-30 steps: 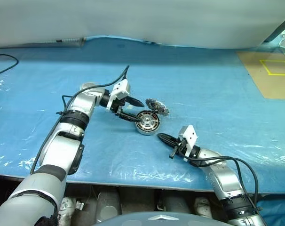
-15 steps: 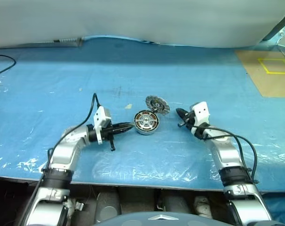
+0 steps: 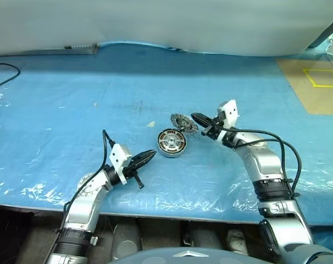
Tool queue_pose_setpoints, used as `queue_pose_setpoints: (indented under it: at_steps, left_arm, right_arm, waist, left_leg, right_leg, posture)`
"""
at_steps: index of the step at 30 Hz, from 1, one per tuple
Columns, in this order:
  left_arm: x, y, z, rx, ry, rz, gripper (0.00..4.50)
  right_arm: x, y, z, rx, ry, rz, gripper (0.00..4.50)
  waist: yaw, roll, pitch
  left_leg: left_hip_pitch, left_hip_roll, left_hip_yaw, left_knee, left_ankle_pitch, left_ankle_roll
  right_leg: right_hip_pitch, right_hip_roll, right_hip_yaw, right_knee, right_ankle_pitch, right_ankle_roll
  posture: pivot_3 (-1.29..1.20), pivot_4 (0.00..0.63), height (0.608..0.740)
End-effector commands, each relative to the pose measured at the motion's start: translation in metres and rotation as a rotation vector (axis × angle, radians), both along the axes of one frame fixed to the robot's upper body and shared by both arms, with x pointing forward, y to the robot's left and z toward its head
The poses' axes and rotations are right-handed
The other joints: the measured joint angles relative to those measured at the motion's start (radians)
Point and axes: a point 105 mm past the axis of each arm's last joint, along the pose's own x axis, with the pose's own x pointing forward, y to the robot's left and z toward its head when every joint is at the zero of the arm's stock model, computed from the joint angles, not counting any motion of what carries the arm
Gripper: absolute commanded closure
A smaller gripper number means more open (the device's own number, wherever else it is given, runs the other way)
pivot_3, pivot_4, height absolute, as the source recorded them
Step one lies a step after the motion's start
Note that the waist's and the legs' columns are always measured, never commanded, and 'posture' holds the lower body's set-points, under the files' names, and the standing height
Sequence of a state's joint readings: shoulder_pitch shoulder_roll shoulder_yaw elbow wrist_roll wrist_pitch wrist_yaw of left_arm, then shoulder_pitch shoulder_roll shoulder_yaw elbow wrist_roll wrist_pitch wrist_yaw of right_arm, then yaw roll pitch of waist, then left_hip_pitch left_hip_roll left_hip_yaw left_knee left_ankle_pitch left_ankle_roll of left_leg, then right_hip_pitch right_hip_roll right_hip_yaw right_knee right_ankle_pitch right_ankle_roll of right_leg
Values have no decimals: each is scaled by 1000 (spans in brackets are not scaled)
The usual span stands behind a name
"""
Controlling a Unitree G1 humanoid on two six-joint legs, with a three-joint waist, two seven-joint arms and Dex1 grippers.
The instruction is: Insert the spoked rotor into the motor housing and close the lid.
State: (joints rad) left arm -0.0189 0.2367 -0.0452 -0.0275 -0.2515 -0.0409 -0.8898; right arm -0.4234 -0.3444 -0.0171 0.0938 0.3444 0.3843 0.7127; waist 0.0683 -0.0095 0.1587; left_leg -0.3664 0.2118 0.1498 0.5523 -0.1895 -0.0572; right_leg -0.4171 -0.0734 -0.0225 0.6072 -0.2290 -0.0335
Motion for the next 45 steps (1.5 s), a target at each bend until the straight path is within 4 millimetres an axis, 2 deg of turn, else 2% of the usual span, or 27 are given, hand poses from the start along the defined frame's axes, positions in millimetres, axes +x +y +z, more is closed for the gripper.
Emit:
queue_pose_setpoints:
  at_steps: [1, 5, 13, 20, 24, 27, 33, 38, 45]
  left_arm:
    - [4, 0, 11, -11, -46, 1, 4475]
    - [6, 2, 12, 0, -49, -7, 4475]
    - [4, 1, 10, 33, -43, -42, 4475]
    - [4, 3, 10, 43, -42, -43, 4475]
    - [3, 4, 9, 46, -39, -39, 4475]
    - [3, 5, 8, 46, -39, -34, 4475]
    - [2, 11, 5, 42, -34, -13, 4475]
    - [1, 14, -3, 59, -13, 1, 4475]
    - [-2, 15, -9, 58, -17, -4, 4475]
  right_arm:
    - [-15, 13, 11, 36, -15, 63, 4500]
    - [-27, 25, 8, 59, 11, 90, 4500]
    - [-33, 44, -7, 87, 54, 97, 4500]
    - [-37, 41, -49, -50, 148, 73, 4500]
    - [-37, 34, -63, -114, 177, 62, 4500]
    - [-36, 32, -53, -62, 150, 61, 4500]
    - [-42, 15, -30, 28, 82, 72, 4500]
    - [-45, -8, -35, -34, 67, 33, 4500]
    - [-54, -15, -29, -16, 53, 49, 4500]
  waist:
    - [0, 0, 0]
    - [-2, 0, 0]
    - [-2, 0, 0]
    - [-2, 1, 0]
    - [-2, 1, -1]
    - [-2, 1, -1]
    - [0, 1, -1]
    - [0, 1, -1]
    - [0, 1, -1]
  left_leg:
    - [0, 0, 0, 0, -1, -1]
    - [1, 0, 0, 0, -1, -2]
    - [1, 0, 0, 0, -1, -3]
    - [1, 0, 0, 0, -1, -3]
    - [6, 0, 0, 0, -2, -3]
    - [16, 0, 1, -1, -2, -3]
    - [16, 0, 1, -1, -2, -3]
    - [13, 0, 1, -2, -2, -3]
    - [14, 0, 1, -2, -2, -2]
  right_leg:
    - [0, 0, 0, 0, 0, 0]
    - [0, 0, 0, 1, 0, 0]
    - [0, 0, 0, 1, 0, 0]
    - [0, 0, 0, 1, 0, 0]
    - [6, 0, 0, 1, 0, 0]
    - [14, 0, 1, 0, 0, 0]
    - [14, -1, 1, -1, 0, 0]
    - [11, 0, 1, -1, 0, 0]
    - [12, -1, 1, -1, 0, 0]
  posture:
    - [0, 150, 740]
    - [0, 150, 740]
    - [0, 150, 740]
    - [0, 150, 740]
    - [0, 150, 740]
    - [0, 150, 740]
    - [0, 150, 740]
    - [0, 150, 740]
    - [0, 150, 740]
